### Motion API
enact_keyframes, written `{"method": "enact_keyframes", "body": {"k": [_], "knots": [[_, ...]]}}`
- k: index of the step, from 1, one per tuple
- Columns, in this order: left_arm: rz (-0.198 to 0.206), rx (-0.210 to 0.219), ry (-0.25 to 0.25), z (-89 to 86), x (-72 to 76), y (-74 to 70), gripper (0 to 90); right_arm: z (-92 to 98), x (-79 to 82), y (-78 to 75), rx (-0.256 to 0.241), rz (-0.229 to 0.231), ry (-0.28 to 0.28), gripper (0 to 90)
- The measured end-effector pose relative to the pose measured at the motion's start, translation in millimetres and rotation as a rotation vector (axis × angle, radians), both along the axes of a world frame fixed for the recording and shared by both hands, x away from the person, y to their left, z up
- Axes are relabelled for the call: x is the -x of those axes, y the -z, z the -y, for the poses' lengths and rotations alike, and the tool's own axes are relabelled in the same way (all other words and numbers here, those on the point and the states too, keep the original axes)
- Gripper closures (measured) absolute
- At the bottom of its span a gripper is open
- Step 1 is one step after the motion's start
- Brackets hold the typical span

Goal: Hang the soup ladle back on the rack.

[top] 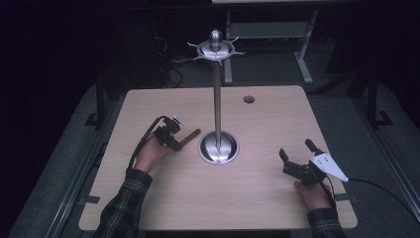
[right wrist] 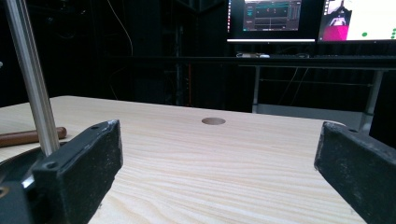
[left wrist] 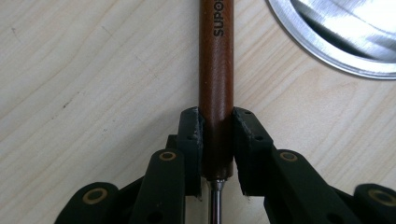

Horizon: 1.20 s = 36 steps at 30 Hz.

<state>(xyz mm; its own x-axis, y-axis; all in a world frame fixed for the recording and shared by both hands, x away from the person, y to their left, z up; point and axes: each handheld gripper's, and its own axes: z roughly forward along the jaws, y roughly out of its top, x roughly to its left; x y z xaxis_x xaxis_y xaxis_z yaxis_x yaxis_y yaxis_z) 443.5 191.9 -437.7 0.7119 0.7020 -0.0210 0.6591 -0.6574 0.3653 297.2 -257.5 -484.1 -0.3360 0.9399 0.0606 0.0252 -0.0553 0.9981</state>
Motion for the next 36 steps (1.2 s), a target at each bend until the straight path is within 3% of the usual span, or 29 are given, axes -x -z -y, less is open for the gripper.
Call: {"method": "enact_keyframes", "body": {"k": [4, 11, 15, 21, 36], "knots": [[0.024, 0.025, 0.015, -5.4, 3.4, -8.1, 74.2, 0.0, 0.0, 0.0, 0.000, -0.001, 0.000, 0.2], [0.071, 0.109, 0.027, -20.2, 13.0, -24.7, 74.2, -0.1, 0.0, 0.0, 0.001, -0.001, 0.000, 0.2], [0.110, 0.198, 0.032, -27.7, 20.1, -35.0, 74.2, 0.1, 0.0, 0.0, 0.004, -0.001, 0.000, 0.2], [0.161, 0.289, 0.022, -35.3, 30.2, -47.8, 74.2, 0.0, 0.0, 0.0, 0.003, -0.001, 0.000, 0.2], [0.266, 0.427, 0.071, -50.6, 56.1, -83.2, 74.3, 0.0, 0.0, 0.0, 0.003, -0.001, 0.000, 0.2]]}}
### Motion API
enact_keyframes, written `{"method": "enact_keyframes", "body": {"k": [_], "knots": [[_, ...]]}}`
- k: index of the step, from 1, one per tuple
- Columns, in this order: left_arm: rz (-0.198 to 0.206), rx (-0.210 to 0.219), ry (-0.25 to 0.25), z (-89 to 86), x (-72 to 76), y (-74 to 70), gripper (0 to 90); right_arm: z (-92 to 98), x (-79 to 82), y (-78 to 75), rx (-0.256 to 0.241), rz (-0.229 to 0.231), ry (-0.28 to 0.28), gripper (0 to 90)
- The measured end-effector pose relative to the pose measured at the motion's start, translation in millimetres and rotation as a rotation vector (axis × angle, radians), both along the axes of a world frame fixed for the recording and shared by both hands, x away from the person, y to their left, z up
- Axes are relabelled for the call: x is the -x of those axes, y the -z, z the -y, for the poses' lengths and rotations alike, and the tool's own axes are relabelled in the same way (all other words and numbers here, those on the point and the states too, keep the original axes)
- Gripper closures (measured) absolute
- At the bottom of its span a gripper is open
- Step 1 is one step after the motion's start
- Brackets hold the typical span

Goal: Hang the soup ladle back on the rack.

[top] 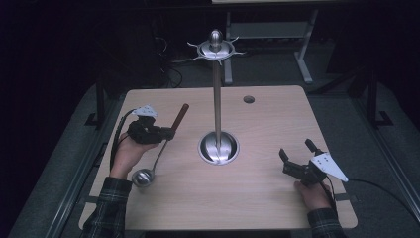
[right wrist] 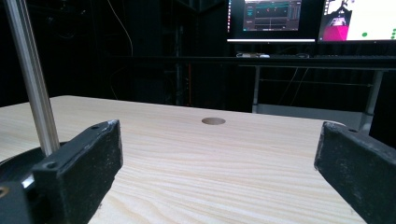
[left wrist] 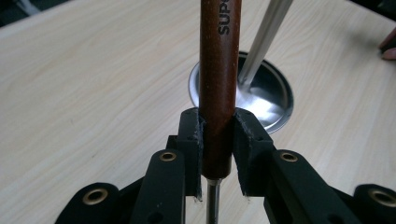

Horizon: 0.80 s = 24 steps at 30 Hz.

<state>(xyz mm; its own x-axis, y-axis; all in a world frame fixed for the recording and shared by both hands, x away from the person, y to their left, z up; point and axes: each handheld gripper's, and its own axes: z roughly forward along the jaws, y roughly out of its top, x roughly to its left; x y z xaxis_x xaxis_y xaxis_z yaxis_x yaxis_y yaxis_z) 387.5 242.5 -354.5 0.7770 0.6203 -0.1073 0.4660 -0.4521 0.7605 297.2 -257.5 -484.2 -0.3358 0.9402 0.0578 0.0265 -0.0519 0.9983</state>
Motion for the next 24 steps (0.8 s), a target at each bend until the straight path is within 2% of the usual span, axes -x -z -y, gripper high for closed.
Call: {"method": "enact_keyframes", "body": {"k": [6, 12, 16, 24], "knots": [[0.036, 0.049, 0.013, -2.3, 7.5, -14.0, 74.2, -0.1, 0.0, 0.0, -0.001, 0.000, 0.000, 0.1], [0.070, 0.076, 0.032, -2.8, 15.4, -28.2, 74.2, -0.2, 0.0, 0.0, -0.003, 0.000, 0.000, 0.2], [0.087, 0.091, 0.043, -2.3, 19.5, -34.8, 74.1, -0.2, 0.0, -0.1, -0.003, 0.001, 0.000, 0.2], [0.111, 0.145, 0.065, -1.9, 25.5, -45.1, 74.1, -0.2, 0.0, 0.0, -0.003, 0.001, -0.001, 0.2]]}}
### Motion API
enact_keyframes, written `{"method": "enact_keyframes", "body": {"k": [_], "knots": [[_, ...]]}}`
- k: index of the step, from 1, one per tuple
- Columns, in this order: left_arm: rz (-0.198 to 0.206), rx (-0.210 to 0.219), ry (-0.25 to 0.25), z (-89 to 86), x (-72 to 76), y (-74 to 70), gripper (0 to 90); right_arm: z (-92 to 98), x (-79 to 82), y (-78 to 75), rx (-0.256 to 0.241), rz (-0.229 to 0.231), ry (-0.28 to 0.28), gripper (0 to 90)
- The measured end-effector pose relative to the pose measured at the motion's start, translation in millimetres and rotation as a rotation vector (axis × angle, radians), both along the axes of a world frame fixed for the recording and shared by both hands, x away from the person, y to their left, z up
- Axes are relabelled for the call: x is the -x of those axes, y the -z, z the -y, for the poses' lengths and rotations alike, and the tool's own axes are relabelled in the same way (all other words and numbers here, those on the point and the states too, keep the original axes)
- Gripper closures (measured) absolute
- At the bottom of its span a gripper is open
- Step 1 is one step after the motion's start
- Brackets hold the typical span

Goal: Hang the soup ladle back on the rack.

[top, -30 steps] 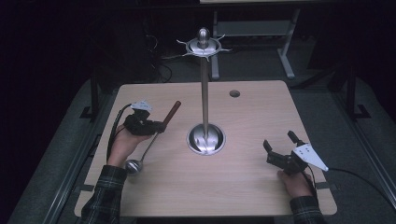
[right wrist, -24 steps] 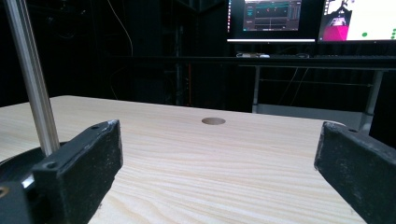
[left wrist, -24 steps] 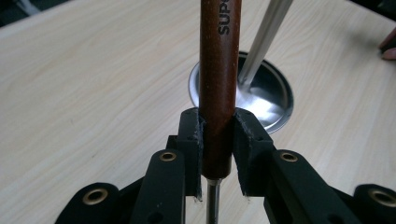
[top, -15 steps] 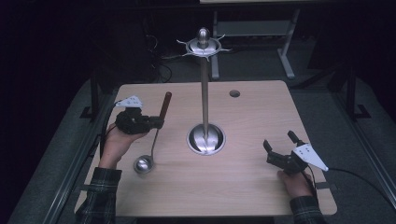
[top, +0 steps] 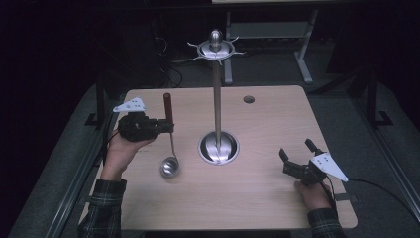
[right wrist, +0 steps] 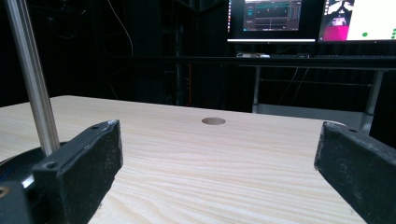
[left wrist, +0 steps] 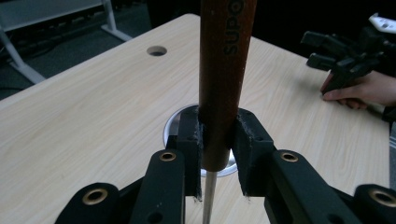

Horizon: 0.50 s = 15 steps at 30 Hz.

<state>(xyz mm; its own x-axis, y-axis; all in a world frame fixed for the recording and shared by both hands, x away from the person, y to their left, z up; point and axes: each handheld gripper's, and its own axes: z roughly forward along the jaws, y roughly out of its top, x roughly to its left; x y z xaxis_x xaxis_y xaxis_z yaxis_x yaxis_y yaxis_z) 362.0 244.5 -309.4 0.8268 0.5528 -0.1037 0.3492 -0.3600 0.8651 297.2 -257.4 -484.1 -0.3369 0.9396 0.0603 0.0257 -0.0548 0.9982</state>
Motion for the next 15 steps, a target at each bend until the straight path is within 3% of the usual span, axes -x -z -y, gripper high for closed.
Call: {"method": "enact_keyframes", "body": {"k": [6, 10, 15], "knots": [[0.035, 0.033, 0.000, 0.8, 3.6, -7.0, 74.0, 0.0, 0.0, 0.0, 0.000, 0.000, 0.000, 0.2], [0.061, 0.071, 0.005, 3.1, 6.5, -18.0, 74.1, 0.0, 0.0, 0.0, 0.001, 0.000, 0.000, 0.2], [0.106, 0.084, 0.006, 8.1, 11.1, -35.3, 74.1, 0.1, 0.1, 0.0, 0.003, 0.000, -0.001, 0.2]]}}
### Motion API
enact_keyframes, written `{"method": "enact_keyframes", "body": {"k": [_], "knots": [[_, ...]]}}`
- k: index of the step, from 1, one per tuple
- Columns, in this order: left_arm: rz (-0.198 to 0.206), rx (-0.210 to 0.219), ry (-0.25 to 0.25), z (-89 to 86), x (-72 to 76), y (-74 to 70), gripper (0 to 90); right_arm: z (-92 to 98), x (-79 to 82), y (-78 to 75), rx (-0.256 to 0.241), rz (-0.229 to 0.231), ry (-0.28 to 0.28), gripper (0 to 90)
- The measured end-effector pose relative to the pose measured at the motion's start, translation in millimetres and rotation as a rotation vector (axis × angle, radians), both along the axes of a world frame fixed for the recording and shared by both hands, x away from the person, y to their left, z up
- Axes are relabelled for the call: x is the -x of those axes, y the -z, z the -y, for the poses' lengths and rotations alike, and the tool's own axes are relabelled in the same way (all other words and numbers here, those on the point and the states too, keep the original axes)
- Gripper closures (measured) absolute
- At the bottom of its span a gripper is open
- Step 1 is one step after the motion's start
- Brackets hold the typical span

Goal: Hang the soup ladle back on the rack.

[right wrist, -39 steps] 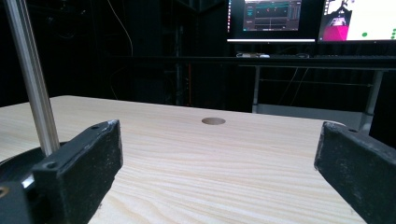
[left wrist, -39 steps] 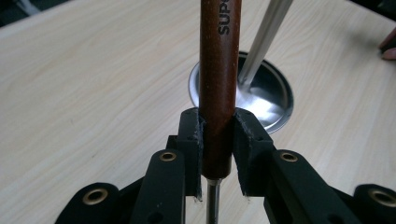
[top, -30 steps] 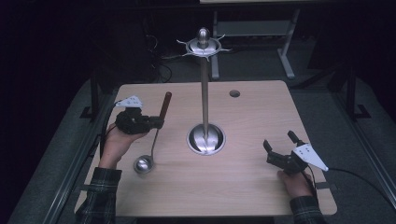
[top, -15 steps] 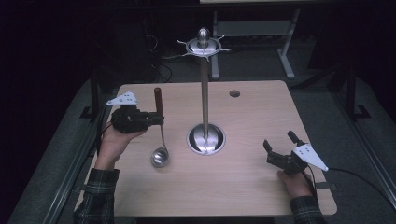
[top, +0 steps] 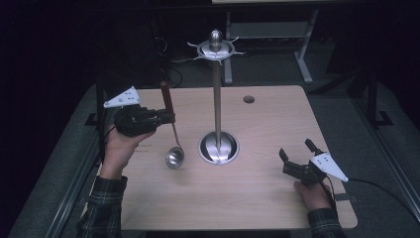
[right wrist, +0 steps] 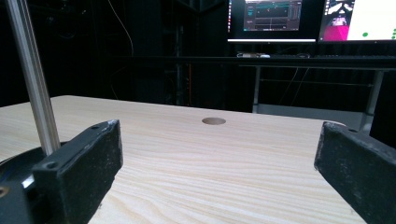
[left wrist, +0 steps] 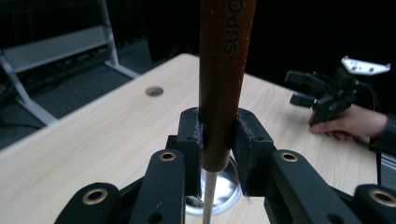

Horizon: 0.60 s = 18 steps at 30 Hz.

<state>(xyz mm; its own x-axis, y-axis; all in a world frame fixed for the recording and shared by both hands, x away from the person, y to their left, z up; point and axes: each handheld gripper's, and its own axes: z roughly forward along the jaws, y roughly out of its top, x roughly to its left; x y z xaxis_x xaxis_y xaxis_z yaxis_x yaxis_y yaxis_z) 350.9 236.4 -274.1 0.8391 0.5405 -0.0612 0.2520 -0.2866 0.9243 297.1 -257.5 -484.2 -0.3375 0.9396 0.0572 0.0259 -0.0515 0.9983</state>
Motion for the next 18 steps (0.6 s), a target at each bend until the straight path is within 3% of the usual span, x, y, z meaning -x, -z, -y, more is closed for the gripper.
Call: {"method": "enact_keyframes", "body": {"k": [18], "knots": [[0.043, 0.011, 0.048, 21.0, -8.7, -39.7, 74.0, 0.0, 0.0, 0.0, -0.001, 0.000, 0.000, 0.2]]}}
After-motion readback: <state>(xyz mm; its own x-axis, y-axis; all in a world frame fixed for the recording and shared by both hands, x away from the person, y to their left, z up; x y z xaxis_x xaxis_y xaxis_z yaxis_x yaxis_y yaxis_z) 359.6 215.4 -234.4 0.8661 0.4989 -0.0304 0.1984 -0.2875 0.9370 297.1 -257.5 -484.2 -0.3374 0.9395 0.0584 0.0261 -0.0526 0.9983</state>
